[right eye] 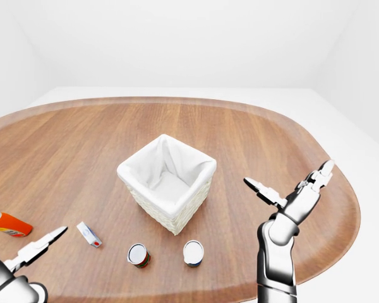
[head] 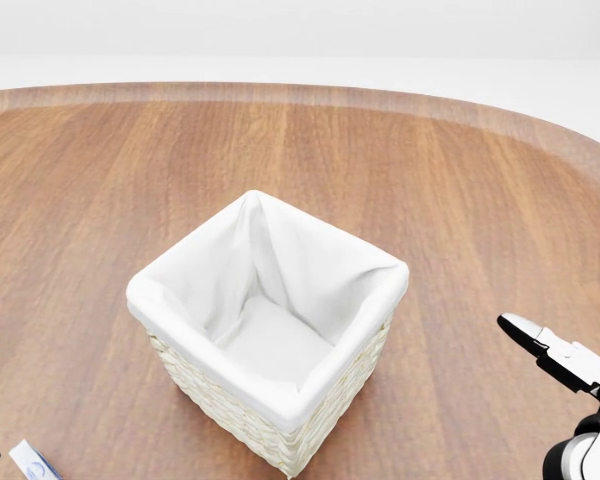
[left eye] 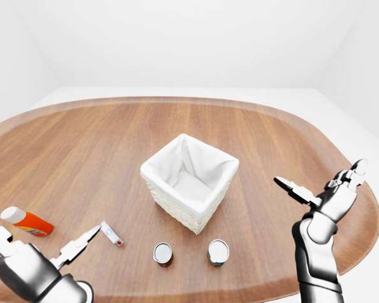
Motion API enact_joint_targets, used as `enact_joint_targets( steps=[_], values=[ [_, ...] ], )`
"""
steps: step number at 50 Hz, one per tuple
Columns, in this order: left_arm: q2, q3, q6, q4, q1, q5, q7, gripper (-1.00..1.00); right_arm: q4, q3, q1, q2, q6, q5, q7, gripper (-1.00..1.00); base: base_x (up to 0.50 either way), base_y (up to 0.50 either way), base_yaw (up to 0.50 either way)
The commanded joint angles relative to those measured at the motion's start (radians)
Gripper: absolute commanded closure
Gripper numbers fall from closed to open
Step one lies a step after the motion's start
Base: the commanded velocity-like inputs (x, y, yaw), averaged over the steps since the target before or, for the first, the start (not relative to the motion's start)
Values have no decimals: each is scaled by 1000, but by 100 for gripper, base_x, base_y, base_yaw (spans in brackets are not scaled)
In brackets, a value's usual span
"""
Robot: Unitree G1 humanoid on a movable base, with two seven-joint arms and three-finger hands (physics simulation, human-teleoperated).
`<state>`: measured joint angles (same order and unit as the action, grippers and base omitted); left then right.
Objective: Pick up the alphabet soup and the cream cheese box, and put them in the basket.
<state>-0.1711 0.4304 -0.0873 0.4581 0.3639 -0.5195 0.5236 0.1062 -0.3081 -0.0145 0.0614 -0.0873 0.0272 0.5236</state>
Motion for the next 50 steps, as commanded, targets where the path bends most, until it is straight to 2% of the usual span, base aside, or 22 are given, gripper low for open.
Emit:
enact_joint_targets(
  steps=[1, 5, 6, 11, 12, 15, 19, 21, 22, 26, 32, 37, 45, 50],
  values=[
    [8, 27, 0, -14, 9, -217, 0, -100, -10, 1, -3, 2, 0, -4, 0, -100, 0, 0, 0],
    [20, 31, 0, -23, 11, -302, 0, -100, -9, -1, -3, 2, 0, 0, 0, -100, 0, 0, 0],
    [21, 34, 0, -19, 19, -371, 0, -100, -8, 0, -2, 2, 0, -1, 0, -100, 0, 0, 0],
    [19, 25, 0, 16, 46, -459, 0, -100, -6, -1, -3, 2, 0, -1, 0, -100, 0, 0, 0],
    [9, 30, 0, 15, 34, -533, 0, -100, -10, -1, -4, 2, 0, 0, 0, -100, 0, 0, 0],
    [21, 11, 0, 14, 32, -509, 0, -100, -11, -1, -5, 3, 0, 2, 0, -100, 0, 0, 0],
    [43, -10, 0, -12, 32, -541, 0, -100, -14, 1, -7, 7, 0, 9, 0, -100, 0, 0, 0],
    [54, -30, 0, -16, 48, -621, 0, -100, -9, -1, -6, 5, 0, 9, 0, -100, 0, 0, 0],
    [67, -42, 0, -20, 64, -595, 0, -100, -10, 0, -6, 5, 0, 9, 0, -100, 0, 0, 0],
    [65, -68, 0, -25, 77, -789, 0, -100, -16, 0, -9, 6, 0, 8, 0, -100, 0, 0, 0],
    [93, -128, 0, -11, 104, -860, 0, -100, -20, 0, -11, 7, 0, 8, 0, -100, 0, 0, 0],
    [115, -152, 0, -16, 106, -890, 0, -100, -29, 1, -13, 8, 0, 7, 0, -100, 0, 0, 0],
    [134, -165, 0, 24, 106, -929, 0, -100, -24, 0, -11, 7, 0, 10, 0, -100, 0, 0, 0],
    [138, -170, 0, 46, 110, -988, 0, -100, -19, 0, -9, 7, 0, 12, 0, -100, 0, 0, 0]
  ],
)
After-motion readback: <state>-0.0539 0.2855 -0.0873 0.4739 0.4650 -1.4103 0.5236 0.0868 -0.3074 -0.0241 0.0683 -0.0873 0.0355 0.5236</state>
